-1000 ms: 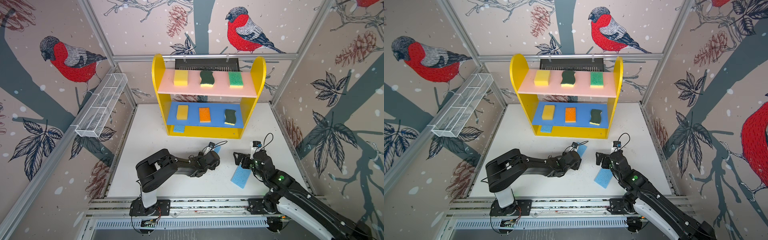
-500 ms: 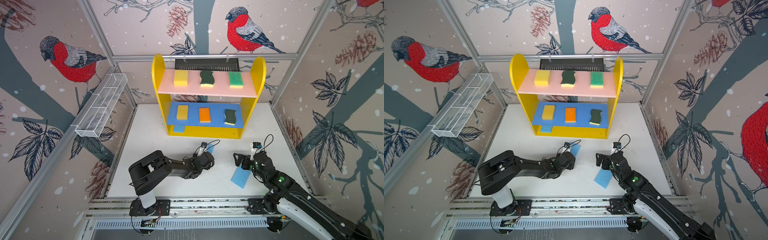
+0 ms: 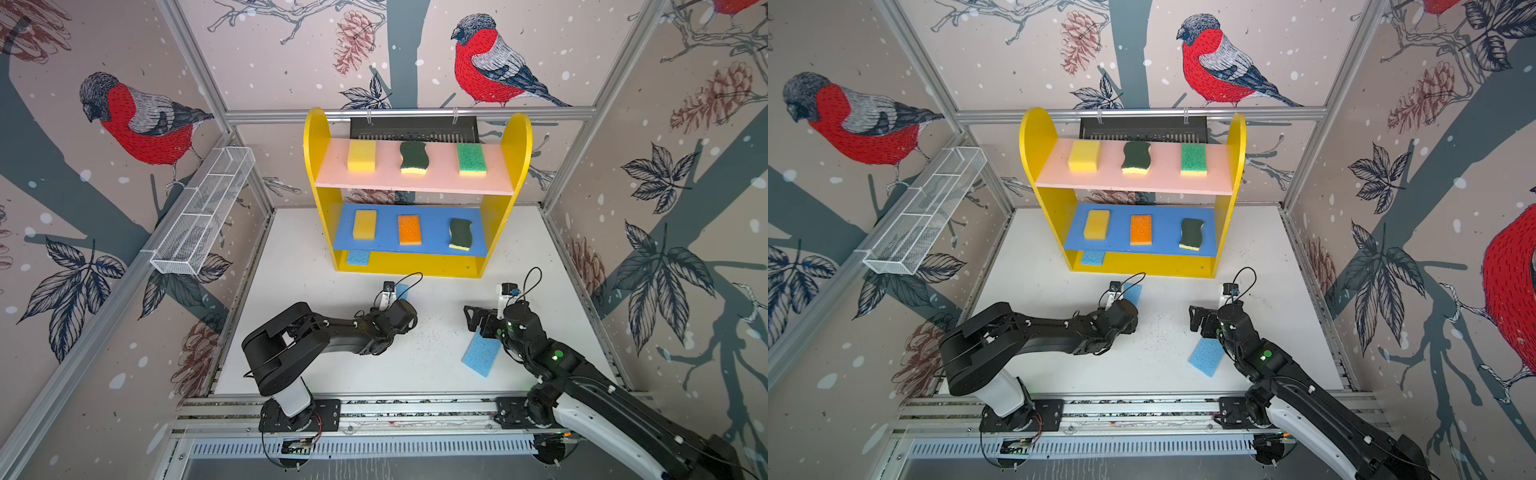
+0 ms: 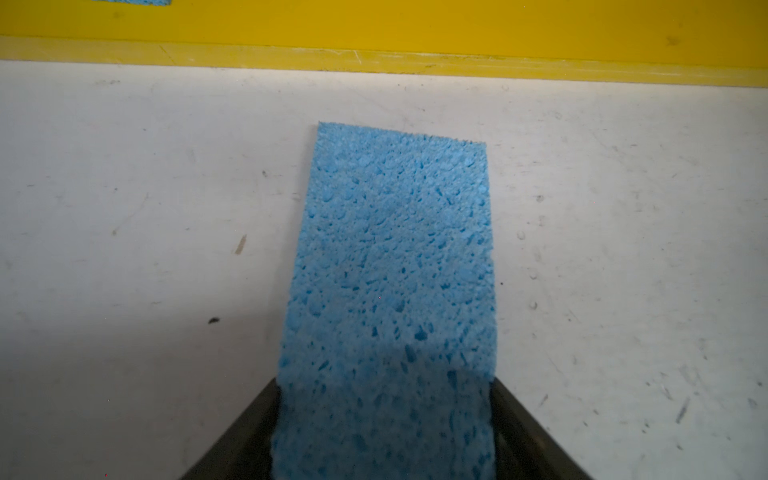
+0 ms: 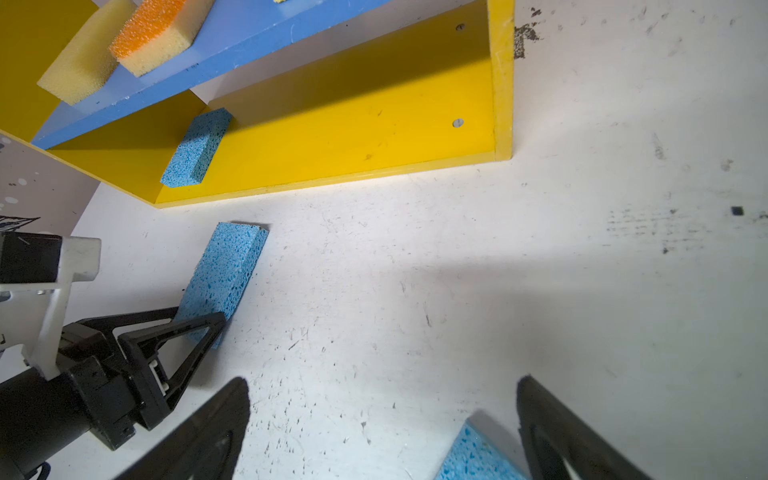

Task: Arrange cleaning sponges on a shelf
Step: Pick up the cleaning sponge from the center of the table.

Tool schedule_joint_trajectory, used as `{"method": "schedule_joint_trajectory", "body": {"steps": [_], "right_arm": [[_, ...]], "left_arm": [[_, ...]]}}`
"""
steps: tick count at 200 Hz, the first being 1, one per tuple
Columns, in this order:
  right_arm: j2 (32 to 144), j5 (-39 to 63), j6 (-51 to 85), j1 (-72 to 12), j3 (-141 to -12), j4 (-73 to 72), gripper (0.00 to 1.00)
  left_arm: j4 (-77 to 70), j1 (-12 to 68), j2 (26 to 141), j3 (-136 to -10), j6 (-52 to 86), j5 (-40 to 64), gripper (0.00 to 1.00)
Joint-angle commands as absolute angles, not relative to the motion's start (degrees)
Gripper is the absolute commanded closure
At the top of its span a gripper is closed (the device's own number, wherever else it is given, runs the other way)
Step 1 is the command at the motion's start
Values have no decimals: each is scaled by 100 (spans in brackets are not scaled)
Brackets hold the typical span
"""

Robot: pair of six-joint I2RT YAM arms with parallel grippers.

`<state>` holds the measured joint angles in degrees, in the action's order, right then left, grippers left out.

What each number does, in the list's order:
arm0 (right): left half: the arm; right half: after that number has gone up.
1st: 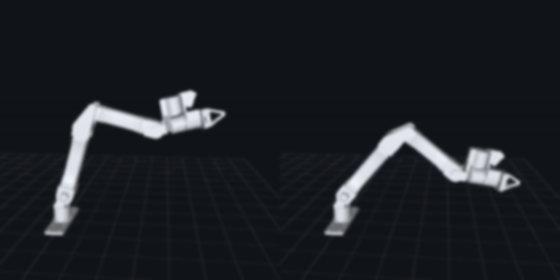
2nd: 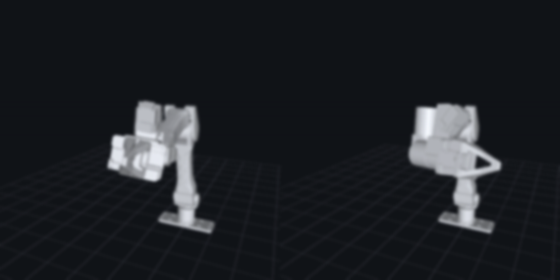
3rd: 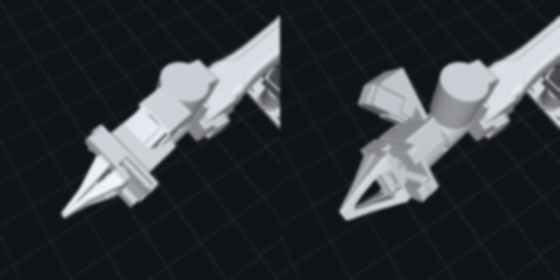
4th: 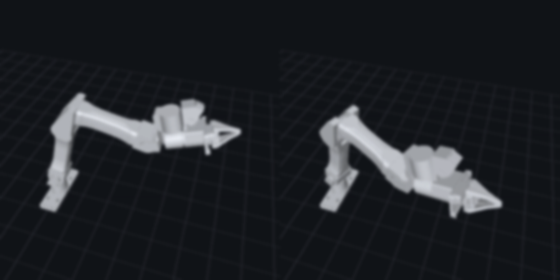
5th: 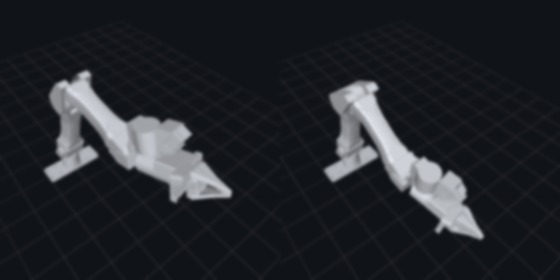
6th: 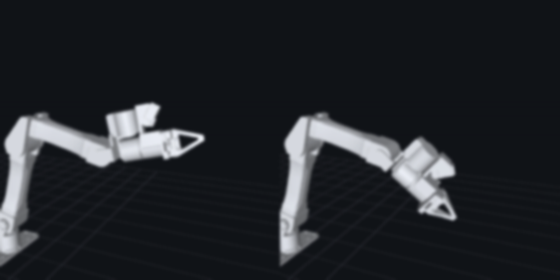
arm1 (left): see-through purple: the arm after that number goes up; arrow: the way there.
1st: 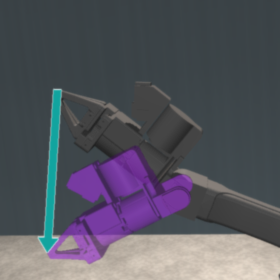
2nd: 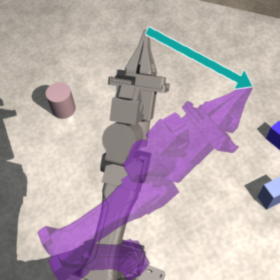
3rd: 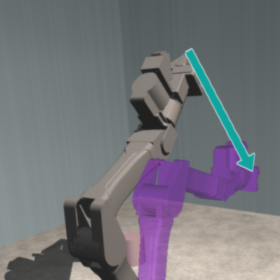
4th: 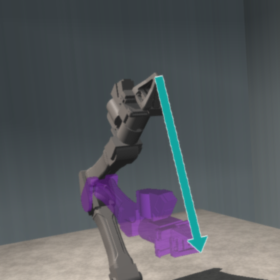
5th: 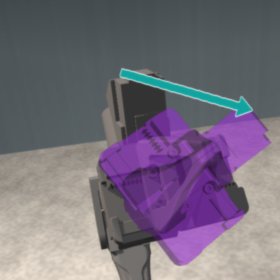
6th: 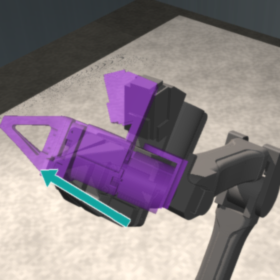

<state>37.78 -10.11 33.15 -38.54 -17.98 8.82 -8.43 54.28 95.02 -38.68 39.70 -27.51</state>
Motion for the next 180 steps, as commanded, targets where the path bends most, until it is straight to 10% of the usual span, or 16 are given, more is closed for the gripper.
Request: {"method": "schedule_joint_trajectory", "body": {"steps": [1,180], "right_arm": [[3784,-997,3212,-3858,-1793,571,0],[3826,-913,2989,-3867,-1669,75,0]], "left_arm": [[-713,5408,9529,-4071,3799,-2847,29],[-1699,5223,9805,-4632,3535,-3682,29]]}}
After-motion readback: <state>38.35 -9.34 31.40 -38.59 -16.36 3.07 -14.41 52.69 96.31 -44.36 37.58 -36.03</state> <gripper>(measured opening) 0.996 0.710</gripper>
